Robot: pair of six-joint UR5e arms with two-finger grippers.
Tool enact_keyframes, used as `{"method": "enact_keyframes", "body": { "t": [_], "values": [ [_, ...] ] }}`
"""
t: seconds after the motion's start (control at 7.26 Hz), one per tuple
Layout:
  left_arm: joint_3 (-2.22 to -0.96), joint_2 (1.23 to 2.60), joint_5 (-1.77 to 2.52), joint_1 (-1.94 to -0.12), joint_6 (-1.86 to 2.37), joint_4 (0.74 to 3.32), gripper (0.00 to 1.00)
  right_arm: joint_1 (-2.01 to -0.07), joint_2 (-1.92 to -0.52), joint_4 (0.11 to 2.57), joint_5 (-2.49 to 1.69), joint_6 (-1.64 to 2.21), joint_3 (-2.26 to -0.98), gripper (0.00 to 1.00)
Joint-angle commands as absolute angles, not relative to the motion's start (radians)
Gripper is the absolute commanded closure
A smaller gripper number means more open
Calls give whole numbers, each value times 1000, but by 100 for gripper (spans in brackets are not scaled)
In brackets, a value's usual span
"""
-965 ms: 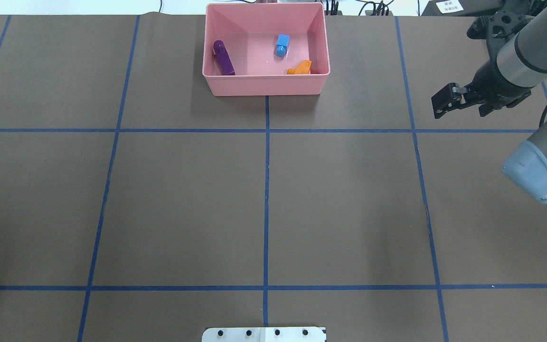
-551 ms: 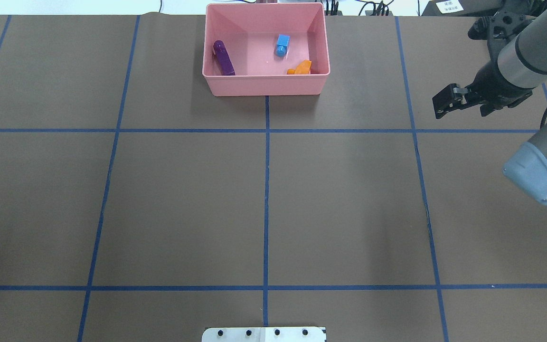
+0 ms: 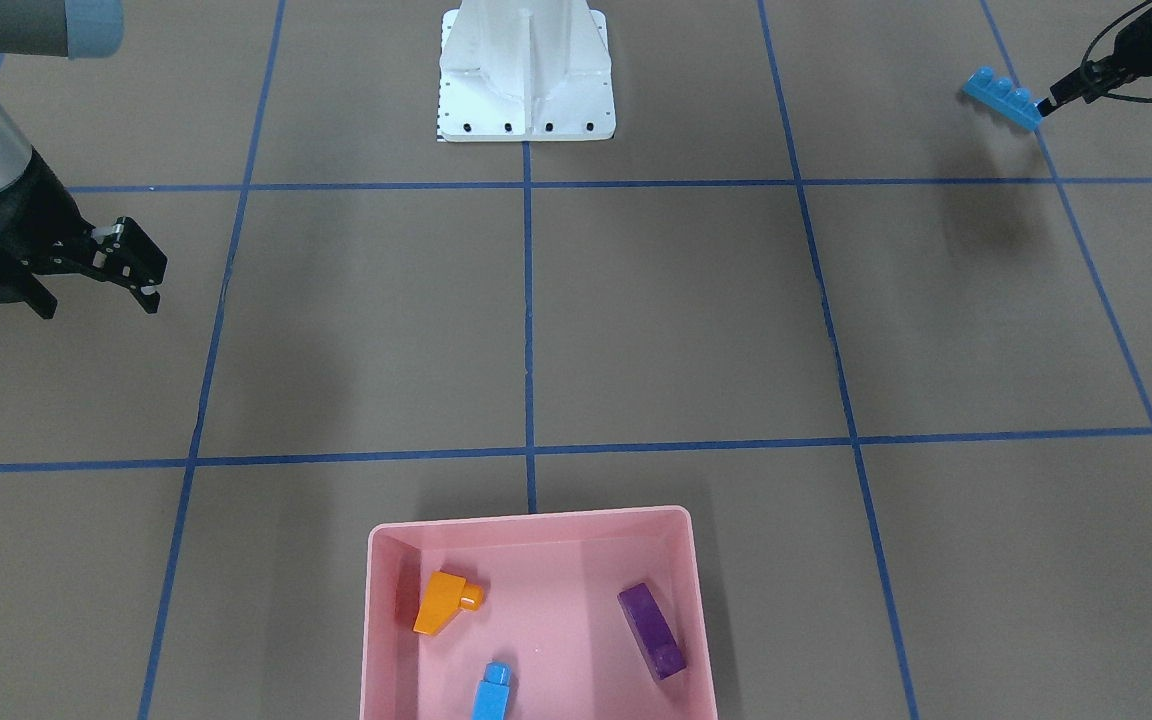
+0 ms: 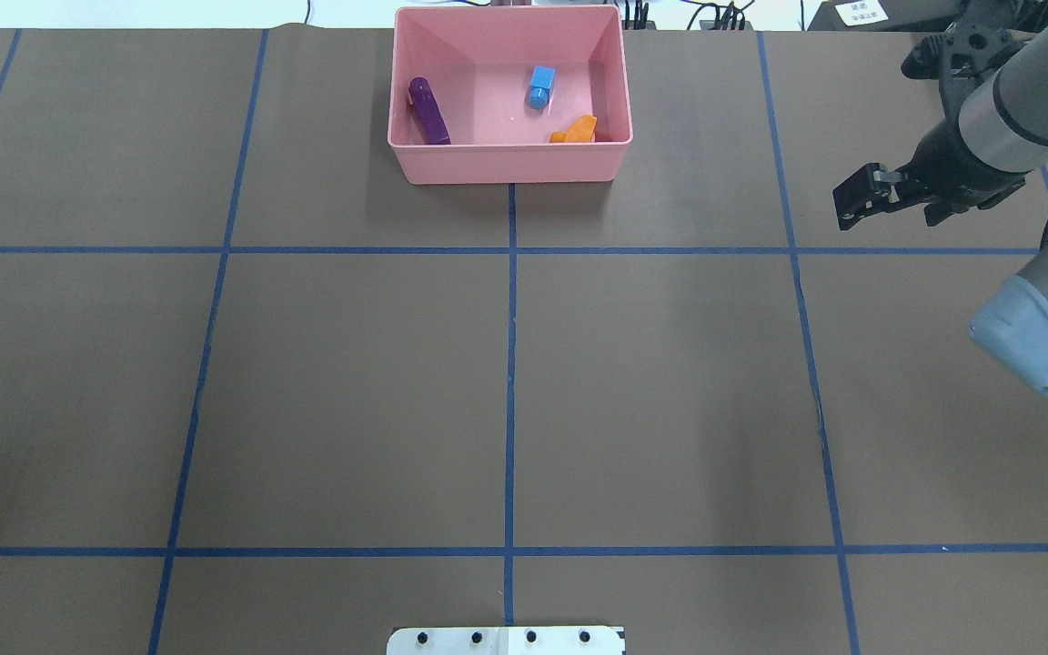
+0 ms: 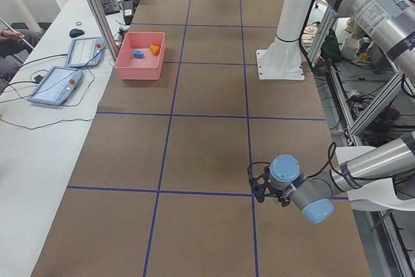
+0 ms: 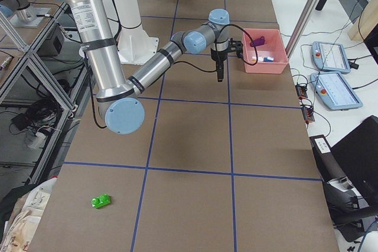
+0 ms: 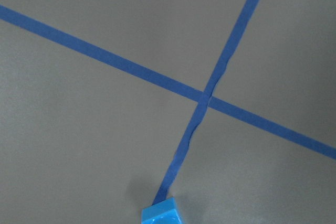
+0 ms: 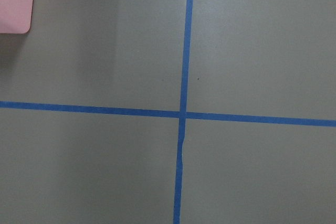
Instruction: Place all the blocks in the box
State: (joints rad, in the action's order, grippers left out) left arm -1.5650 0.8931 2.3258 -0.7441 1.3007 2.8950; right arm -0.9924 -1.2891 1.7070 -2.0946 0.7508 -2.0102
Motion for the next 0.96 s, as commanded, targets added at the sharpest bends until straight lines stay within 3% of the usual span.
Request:
{"method": "enact_keyframes", "body": {
  "t": [0.0, 0.14, 0.55, 0.83],
  "values": [
    [-1520, 911, 2309, -612, 1283, 2902, 0, -992, -1289, 1706, -2089, 750, -2013, 1],
    [-1507, 911, 2310, -609, 1252, 2902, 1, -992, -1289, 1706, -2089, 752, -2020, 1],
    [-1486, 911, 2313, -601, 1212, 2908, 27, -992, -1287, 1706, -2089, 750, -2023, 1],
    [-1486, 916, 2322, -600, 1218, 2930, 28, -991, -1285, 1706, -2089, 752, -2023, 1]
  ]
}}
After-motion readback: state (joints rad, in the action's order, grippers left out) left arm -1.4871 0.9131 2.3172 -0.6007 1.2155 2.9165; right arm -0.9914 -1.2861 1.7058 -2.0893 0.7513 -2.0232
